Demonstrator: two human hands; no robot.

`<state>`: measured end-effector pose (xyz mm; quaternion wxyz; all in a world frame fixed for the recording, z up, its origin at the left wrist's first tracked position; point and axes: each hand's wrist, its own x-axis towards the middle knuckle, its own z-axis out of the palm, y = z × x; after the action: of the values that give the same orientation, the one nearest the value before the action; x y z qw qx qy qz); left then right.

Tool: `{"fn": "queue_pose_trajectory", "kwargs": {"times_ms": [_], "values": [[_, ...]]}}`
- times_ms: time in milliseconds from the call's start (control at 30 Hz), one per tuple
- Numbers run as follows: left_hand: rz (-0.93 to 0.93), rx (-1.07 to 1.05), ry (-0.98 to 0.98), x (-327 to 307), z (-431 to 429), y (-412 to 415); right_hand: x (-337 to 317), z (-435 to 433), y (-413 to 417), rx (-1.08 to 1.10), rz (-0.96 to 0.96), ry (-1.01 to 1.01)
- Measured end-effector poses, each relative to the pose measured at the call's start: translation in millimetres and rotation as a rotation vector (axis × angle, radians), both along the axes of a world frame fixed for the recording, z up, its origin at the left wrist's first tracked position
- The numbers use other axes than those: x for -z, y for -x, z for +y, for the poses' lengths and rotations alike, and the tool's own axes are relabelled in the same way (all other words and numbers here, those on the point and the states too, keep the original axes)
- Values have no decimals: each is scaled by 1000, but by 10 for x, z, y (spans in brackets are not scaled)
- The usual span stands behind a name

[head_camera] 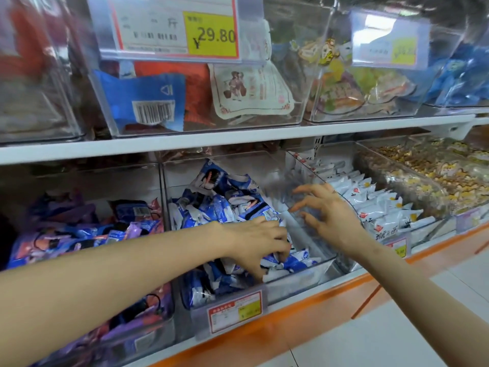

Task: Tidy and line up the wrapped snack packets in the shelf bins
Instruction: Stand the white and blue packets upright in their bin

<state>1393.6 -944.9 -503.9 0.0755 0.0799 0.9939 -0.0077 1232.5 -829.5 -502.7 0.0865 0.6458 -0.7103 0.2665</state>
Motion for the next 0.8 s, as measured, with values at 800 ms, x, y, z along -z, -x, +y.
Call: {"fn": "queue_pose_trajectory", "kwargs": {"times_ms": [800], "values": [[311,-431,-101,-546,-396,-1270,-78,-277,-868,-390,99,-485]]}}
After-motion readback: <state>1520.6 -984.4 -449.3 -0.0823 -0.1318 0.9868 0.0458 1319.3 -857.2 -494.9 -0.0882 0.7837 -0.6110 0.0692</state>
